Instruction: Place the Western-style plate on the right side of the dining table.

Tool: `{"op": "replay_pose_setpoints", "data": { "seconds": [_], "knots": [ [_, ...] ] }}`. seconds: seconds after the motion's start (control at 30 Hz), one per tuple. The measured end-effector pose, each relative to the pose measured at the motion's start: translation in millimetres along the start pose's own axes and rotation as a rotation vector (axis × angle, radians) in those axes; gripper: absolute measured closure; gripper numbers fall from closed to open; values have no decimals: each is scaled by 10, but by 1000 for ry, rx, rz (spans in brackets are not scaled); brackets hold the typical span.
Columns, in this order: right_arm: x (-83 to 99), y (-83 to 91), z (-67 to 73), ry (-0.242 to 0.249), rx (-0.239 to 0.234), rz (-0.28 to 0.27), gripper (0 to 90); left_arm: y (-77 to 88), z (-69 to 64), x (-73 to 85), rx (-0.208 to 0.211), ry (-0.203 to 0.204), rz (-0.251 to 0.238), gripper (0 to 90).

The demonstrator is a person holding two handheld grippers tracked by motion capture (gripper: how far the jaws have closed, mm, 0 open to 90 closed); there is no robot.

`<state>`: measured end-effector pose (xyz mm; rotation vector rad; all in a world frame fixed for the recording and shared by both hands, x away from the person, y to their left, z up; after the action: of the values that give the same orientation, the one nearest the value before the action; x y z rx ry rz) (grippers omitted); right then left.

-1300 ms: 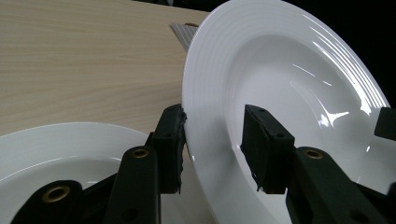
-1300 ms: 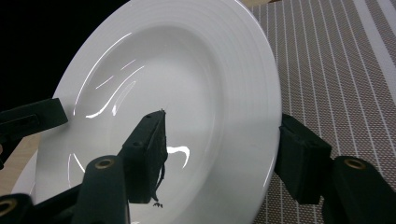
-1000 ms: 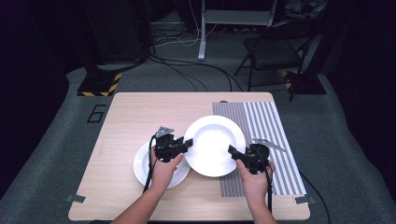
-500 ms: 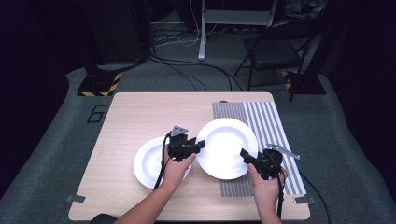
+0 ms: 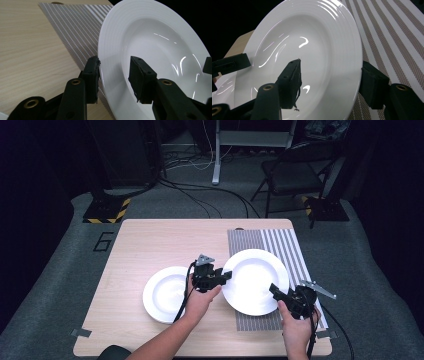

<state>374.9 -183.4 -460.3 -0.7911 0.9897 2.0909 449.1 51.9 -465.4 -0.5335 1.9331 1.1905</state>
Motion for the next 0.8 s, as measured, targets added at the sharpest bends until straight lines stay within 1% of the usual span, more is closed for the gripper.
{"op": "replay_pose_setpoints", "data": {
  "seconds": [0.13,0.3,0.33,0.37,0.43,0.67,0.7,0.77,0.8],
  "knots": [
    [7,43,-40,-4,11,-7,393,-57,-65,26,6,-12,13,604],
    [31,77,-88,-17,20,-8,393,-97,-111,37,9,-15,17,604],
    [36,85,-103,-13,20,-7,393,-107,-122,40,16,-16,18,604],
    [43,100,-123,-17,26,-9,393,-120,-139,44,17,-26,25,606],
    [44,115,-145,-18,29,-12,393,-140,-159,44,18,-32,21,607],
    [54,157,-202,-22,35,-18,393,-182,-215,59,29,-40,31,607],
    [59,162,-212,-28,39,-18,393,-189,-222,60,31,-43,30,607],
    [68,171,-238,-31,39,-18,393,-196,-248,66,34,-34,35,606],
    [75,176,-259,-32,40,-17,393,-203,-248,64,34,-41,32,607]
  ]
}}
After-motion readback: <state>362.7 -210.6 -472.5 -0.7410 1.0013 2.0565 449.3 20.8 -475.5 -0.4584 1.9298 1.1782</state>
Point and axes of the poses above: each handheld gripper's, and its own axes: y roughly backward along the jaws, x roughly out of its underside, z roughly to its left, the point moved 5 cm from there along -y, roughly forward along the jaws, and after that the axes turned 14 degrees about -x, right-handed, at the moved point
